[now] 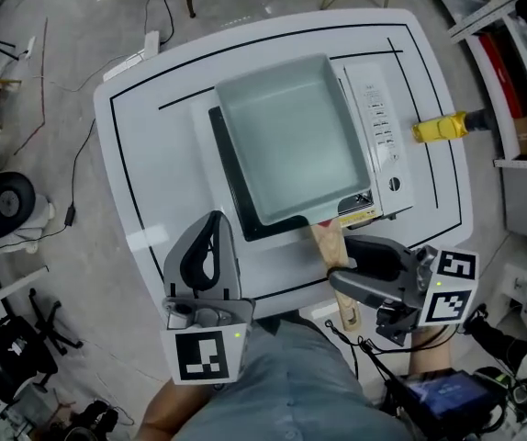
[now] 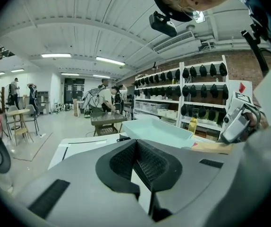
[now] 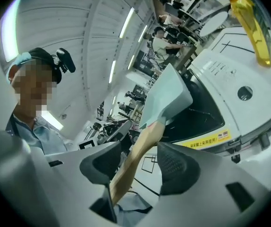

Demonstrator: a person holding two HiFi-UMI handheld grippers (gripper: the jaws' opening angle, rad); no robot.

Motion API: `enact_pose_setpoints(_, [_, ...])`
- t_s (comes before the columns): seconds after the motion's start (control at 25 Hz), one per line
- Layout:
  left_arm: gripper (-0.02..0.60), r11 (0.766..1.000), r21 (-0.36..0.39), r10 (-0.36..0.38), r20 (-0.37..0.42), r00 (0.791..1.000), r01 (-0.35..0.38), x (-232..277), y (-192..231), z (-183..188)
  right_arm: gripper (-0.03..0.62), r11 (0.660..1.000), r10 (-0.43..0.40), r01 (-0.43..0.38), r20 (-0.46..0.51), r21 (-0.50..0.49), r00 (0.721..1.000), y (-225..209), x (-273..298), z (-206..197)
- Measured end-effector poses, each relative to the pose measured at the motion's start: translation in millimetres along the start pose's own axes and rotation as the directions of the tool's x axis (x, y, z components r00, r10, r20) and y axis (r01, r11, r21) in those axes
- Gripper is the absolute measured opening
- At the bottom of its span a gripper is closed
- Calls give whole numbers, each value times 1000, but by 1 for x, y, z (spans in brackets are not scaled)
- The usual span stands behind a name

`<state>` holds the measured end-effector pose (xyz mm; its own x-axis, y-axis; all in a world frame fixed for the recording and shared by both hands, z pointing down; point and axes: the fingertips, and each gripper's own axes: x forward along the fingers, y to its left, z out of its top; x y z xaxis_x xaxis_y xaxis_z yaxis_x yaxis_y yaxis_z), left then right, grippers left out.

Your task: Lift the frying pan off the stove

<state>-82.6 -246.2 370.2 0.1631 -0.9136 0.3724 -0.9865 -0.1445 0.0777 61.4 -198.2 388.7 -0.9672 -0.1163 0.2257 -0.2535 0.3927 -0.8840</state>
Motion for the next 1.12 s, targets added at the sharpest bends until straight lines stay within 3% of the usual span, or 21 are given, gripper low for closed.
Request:
enact_pose_setpoints(0.4, [17, 999, -17, 27, -16, 1000, -27, 5, 13, -6, 219, 989, 92, -83, -67, 121, 994, -5, 24, -4])
enact_pose_setpoints(1.12, [17, 998, -41, 47, -22, 999, -48, 13, 25, -6, 209, 966, 151, -115, -144, 231, 978, -9, 40, -3])
